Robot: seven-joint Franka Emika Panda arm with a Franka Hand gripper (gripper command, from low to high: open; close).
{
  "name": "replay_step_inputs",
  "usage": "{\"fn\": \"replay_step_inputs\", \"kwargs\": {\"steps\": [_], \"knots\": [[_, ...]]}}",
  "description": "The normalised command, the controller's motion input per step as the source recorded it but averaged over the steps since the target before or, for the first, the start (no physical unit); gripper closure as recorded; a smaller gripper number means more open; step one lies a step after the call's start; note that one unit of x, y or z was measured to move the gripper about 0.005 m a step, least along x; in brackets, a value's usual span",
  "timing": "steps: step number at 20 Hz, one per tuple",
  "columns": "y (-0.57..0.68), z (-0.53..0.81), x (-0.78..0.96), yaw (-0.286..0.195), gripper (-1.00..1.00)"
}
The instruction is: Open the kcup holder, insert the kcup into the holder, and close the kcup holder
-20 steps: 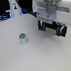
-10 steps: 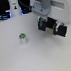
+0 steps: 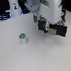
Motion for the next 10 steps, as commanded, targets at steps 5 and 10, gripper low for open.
{"fn": "replay_step_inputs", "kwargs": {"steps": [5, 10], "knots": [[-0.49, -0.14, -0.30, -0.222, -1.00], [-0.54, -0.23, -0.26, -0.216, -1.00]]}}
